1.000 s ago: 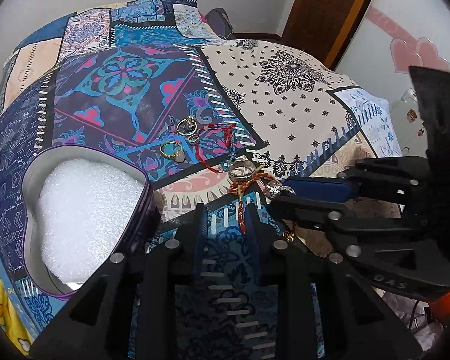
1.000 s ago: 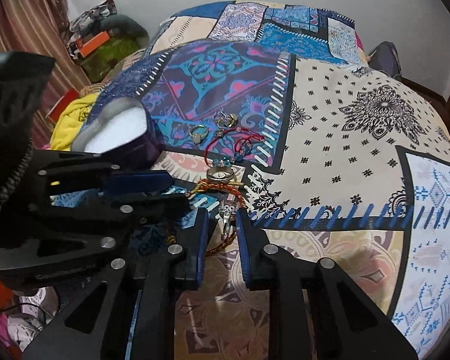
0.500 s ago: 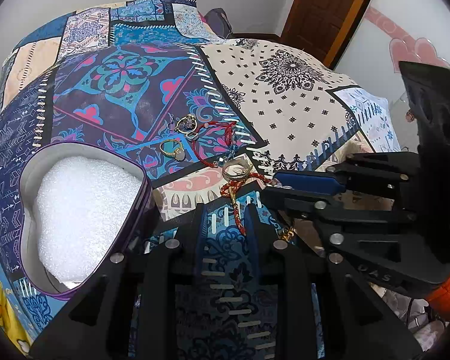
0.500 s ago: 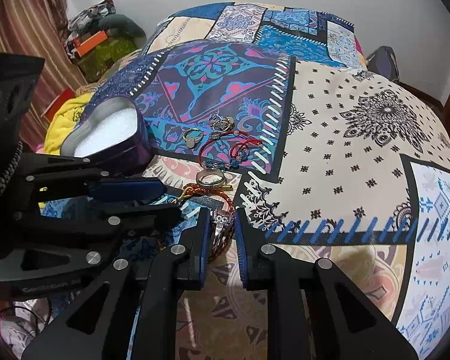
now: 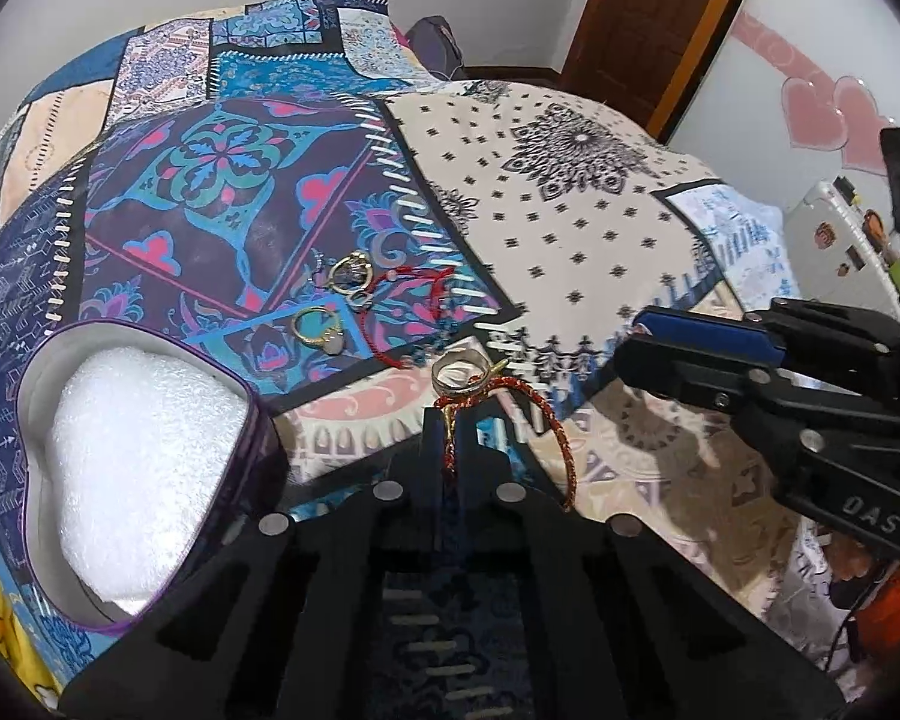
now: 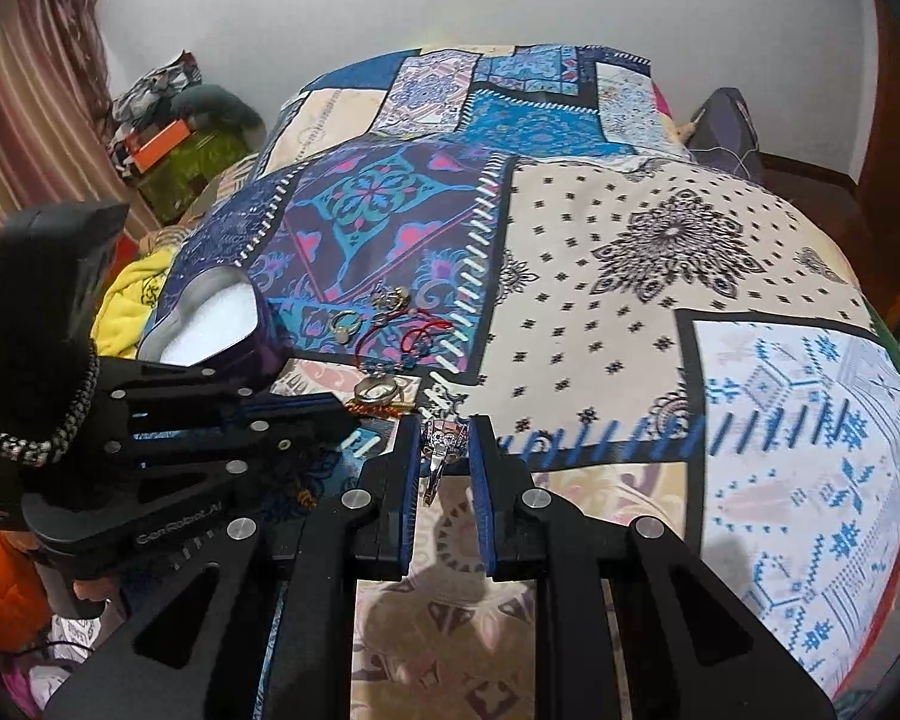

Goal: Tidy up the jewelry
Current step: 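Grasp the red-string bracelet with the left gripper while the right grasps the silver charm, then lower the bracelet into the heart box with the left gripper while the right drops the charm in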

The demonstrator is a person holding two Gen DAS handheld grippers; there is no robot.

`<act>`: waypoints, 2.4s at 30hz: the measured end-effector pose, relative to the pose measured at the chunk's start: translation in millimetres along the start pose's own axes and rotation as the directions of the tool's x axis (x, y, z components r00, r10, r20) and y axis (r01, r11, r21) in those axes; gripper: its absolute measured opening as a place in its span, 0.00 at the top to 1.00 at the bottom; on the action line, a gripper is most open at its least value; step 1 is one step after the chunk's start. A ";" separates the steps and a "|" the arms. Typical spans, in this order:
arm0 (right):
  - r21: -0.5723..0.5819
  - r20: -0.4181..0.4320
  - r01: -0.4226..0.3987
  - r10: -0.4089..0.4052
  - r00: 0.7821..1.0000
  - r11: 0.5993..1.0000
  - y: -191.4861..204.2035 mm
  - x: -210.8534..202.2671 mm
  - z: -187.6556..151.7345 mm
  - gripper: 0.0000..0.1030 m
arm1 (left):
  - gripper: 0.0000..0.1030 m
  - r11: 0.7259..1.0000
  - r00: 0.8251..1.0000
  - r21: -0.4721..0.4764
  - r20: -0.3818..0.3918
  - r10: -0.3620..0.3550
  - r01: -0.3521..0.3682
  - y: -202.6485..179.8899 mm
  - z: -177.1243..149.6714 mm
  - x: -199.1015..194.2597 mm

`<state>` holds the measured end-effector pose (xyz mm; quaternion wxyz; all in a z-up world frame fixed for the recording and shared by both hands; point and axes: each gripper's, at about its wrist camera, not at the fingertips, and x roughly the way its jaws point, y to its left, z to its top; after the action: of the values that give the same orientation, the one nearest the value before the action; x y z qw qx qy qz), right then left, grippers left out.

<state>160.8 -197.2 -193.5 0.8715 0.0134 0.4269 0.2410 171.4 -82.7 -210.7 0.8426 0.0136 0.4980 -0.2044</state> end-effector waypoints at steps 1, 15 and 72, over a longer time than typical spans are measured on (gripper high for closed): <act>0.001 0.003 0.002 -0.002 1.000 1.000 -0.3 -1.2 0.2 0.86 | 0.99 1.000 1.000 0.001 0.006 0.003 -0.003 -1.7 0.0 -1.9; -0.017 0.074 0.007 -0.005 0.997 1.000 10.4 -22.6 11.2 0.86 | 0.99 0.999 0.988 -0.032 0.151 0.036 -0.031 -0.7 10.8 -57.5; -0.210 -0.046 -0.154 0.147 0.988 0.966 122.5 72.5 58.9 0.86 | 0.99 0.982 0.984 -0.180 0.158 0.085 -0.056 121.0 -4.8 -79.2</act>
<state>192.6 -47.0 -181.5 0.8407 -0.0512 0.4093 0.3509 177.5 55.4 -168.1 0.8857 -0.0596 0.4416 -0.1303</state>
